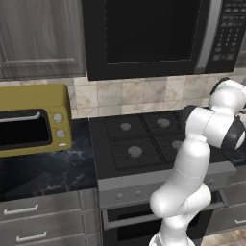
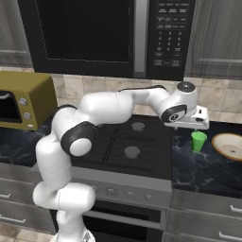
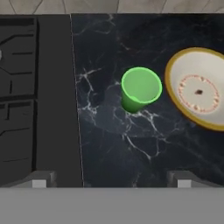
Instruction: Pick the cup and bowl from the counter and place them on the counter next to the sink.
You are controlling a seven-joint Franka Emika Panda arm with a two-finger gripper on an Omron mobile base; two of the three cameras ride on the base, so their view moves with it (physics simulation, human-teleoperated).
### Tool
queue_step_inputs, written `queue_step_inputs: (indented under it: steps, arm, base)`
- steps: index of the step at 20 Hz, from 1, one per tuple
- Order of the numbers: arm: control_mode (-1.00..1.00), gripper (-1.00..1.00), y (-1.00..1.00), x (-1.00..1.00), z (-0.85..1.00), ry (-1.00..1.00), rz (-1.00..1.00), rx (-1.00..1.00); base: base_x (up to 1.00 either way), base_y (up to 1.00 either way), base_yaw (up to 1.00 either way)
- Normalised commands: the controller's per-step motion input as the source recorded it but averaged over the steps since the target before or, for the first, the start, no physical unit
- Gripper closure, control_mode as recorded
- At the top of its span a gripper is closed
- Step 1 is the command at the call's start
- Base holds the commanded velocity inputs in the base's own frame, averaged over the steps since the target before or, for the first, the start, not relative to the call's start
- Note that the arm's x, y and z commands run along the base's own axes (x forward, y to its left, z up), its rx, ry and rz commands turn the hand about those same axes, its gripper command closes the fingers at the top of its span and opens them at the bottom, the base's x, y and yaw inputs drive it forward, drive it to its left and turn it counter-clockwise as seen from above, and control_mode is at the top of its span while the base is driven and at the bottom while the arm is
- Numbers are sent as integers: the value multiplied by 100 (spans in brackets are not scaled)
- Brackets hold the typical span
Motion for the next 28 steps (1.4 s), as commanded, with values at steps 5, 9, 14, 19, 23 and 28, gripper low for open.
queue_step_inputs:
  steps: [5,9,14,19,23,28]
  arm:
    - [-100,-100,0,24,-2,0,13,1]
    - [-100,-100,0,17,-1,0,12,1]
    - [-100,-100,0,19,-18,1,2,0]
    - [-100,-100,0,38,-25,8,0,0]
    - [-100,-100,0,50,-29,10,0,0]
    - [-100,-100,0,40,-34,9,0,0]
  base:
    - [0,0,0]
    - [0,0,0]
    - [0,0,0]
    - [0,0,0]
    - [0,0,0]
    - [0,0,0]
